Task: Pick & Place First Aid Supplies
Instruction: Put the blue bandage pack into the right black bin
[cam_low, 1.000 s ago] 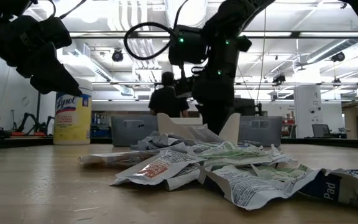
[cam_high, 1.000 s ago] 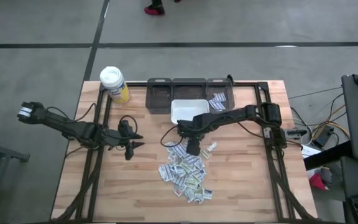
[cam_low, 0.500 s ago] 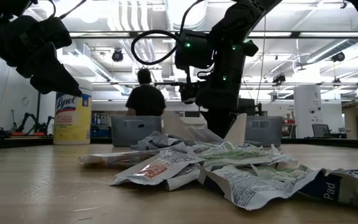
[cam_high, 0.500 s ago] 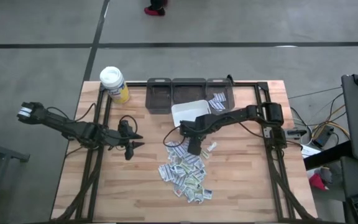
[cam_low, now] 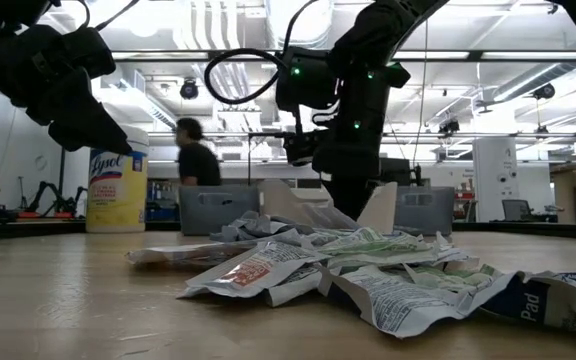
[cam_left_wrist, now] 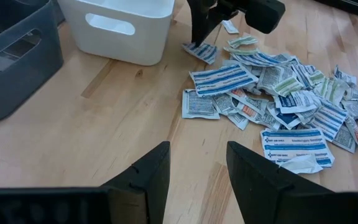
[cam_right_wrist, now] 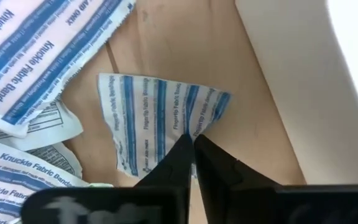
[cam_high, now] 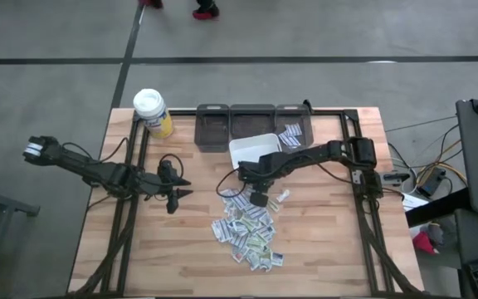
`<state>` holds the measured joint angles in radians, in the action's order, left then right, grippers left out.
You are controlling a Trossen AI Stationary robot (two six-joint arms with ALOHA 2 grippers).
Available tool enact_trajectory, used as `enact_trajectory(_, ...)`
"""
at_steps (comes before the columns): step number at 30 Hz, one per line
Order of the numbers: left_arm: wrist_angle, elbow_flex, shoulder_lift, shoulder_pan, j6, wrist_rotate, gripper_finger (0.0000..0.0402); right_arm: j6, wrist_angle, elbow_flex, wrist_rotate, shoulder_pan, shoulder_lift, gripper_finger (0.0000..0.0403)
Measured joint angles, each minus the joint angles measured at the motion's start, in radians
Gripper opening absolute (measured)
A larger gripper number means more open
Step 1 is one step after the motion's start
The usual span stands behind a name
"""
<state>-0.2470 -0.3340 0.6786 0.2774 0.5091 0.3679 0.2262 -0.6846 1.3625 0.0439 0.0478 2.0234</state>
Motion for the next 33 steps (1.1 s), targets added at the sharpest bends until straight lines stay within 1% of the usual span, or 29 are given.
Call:
enact_trajectory(7,0.0,0.0,0.0,0.0,0.0,0.0,0.0161,-0.001,-0.004,0.003,0.002,-0.002,-0.073,0.0009)
enact_trajectory(13,0.001,0.0,0.0,0.0,0.0,0.0,0.0161,-0.024,-0.094,0.004,0.003,-0.002,-0.214,0.0008)
enact_trajectory(16,0.0,0.0,0.0,0.0,0.0,0.0,0.0161,-0.034,-0.093,0.003,0.012,0.003,-0.29,0.0008)
enact_trajectory(18,0.0,0.0,0.0,0.0,-0.001,0.0,0.0161,-0.044,-0.081,0.003,0.038,0.011,-0.327,0.0008)
enact_trajectory(20,0.0,0.0,0.0,0.0,-0.003,0.0,0.0161,-0.044,-0.092,0.003,0.089,0.021,-0.355,0.0008)
enact_trajectory(22,0.0,0.0,0.0,0.0,-0.003,0.0,0.0161,-0.023,-0.128,0.003,0.175,0.034,-0.382,0.0008)
enact_trajectory(25,0.0,0.0,0.0,0.0,-0.003,0.0,0.0161,0.006,-0.209,0.002,0.357,0.065,-0.429,0.0008)
enact_trajectory(27,0.0,0.0,0.0,0.0,-0.003,0.0,0.0161,0.007,-0.254,0.003,0.5,0.091,-0.45,0.0008)
enact_trajectory(29,0.0,0.0,0.0,0.0,-0.003,0.0,0.0161,-0.008,-0.276,0.003,0.621,0.125,-0.459,0.0008)
enact_trajectory(30,0.0,0.0,0.0,0.0,-0.003,0.0,0.0161,-0.024,-0.282,0.003,0.657,0.145,-0.46,0.0008)
enact_trajectory(31,0.0,0.0,0.0,0.0,-0.003,0.0,0.0161,-0.048,-0.282,0.002,0.668,0.172,-0.46,0.0008)
enact_trajectory(33,0.0,0.0,0.0,0.0,-0.003,0.0,0.0161,-0.098,-0.282,0.002,0.646,0.229,-0.451,0.0008)
